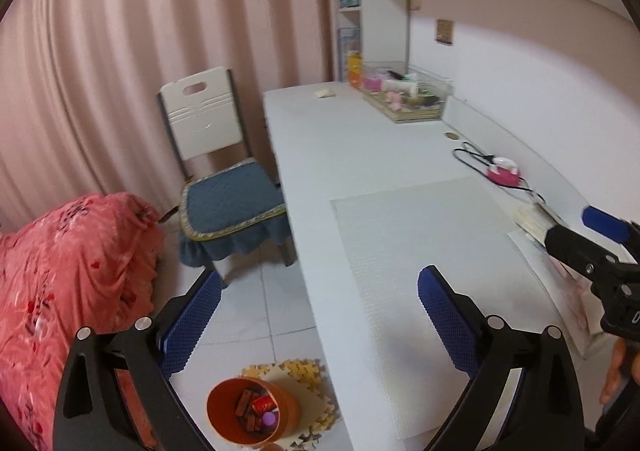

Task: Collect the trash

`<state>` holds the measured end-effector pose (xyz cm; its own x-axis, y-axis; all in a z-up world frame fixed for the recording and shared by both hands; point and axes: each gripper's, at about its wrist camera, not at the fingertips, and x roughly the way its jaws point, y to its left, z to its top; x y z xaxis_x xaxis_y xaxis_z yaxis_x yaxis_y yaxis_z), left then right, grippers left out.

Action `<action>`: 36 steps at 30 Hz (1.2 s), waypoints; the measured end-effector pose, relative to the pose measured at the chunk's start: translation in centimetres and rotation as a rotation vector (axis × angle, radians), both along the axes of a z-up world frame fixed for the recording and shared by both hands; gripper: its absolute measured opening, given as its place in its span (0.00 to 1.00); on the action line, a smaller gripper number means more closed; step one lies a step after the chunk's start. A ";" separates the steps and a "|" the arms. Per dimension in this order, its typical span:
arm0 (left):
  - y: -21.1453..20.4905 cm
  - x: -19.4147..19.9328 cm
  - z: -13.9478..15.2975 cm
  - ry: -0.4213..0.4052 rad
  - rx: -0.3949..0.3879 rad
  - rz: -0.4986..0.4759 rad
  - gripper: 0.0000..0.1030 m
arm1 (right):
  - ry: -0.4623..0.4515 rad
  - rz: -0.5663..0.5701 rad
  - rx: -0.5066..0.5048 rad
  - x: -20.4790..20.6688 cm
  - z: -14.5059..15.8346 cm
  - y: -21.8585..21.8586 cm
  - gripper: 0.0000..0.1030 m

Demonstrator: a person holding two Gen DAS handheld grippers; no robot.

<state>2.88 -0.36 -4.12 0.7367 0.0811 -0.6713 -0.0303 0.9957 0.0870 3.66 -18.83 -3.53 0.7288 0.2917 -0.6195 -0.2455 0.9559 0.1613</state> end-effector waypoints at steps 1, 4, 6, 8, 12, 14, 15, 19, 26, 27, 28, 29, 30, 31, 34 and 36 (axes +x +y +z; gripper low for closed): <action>0.0 0.0 0.0 0.004 -0.005 -0.004 0.94 | 0.001 -0.001 -0.003 -0.1 0.0 0.1 0.96; -0.2 0.0 0.0 -0.003 0.002 -0.020 0.94 | 0.006 0.022 -0.016 -0.1 -0.1 0.7 0.96; -0.4 0.1 0.0 0.001 0.002 -0.042 0.94 | 0.007 0.031 -0.026 -0.1 -0.1 0.9 0.96; -0.5 0.2 0.1 -0.002 0.020 -0.044 0.94 | 0.012 0.027 -0.026 0.1 -0.2 0.8 0.96; -0.4 0.4 -0.1 0.008 0.025 -0.045 0.94 | 0.035 0.018 -0.022 0.5 -0.5 0.7 0.96; -0.5 0.5 -0.3 0.015 0.026 -0.055 0.94 | 0.045 0.043 -0.036 0.5 -0.6 1.1 0.96; -0.6 0.6 -0.4 0.021 0.026 -0.062 0.94 | 0.044 0.050 -0.043 0.5 -0.6 1.3 0.96; -1.0 0.5 -0.7 0.037 0.031 -0.107 0.94 | 0.068 0.089 -0.040 0.4 -0.9 1.7 0.96; -1.3 0.5 -0.7 0.056 0.019 -0.185 0.94 | 0.091 0.173 0.001 0.6 -1.2 2.0 0.96; -1.4 0.6 -0.7 0.056 0.029 -0.191 0.94 | 0.086 0.168 -0.011 0.6 -1.2 2.0 0.96; -1.4 0.6 -0.7 0.054 0.038 -0.194 0.94 | 0.083 0.160 -0.019 0.6 -1.2 1.9 0.96; -1.4 0.6 -0.7 0.056 0.038 -0.197 0.94 | 0.086 0.158 -0.018 0.7 -1.2 1.8 0.96; -1.3 0.6 -0.7 0.058 0.034 -0.198 0.94 | 0.096 0.156 -0.009 0.8 -1.3 1.8 0.96; -1.3 0.6 -0.7 0.059 0.029 -0.198 0.94 | 0.100 0.153 -0.004 0.8 -1.3 1.7 0.96; -1.2 0.7 -0.8 0.064 0.023 -0.202 0.94 | 0.105 0.153 -0.005 0.8 -1.4 1.8 0.96; -1.4 0.8 -0.8 0.064 0.032 -0.205 0.94 | 0.104 0.156 -0.008 0.8 -1.4 1.8 0.96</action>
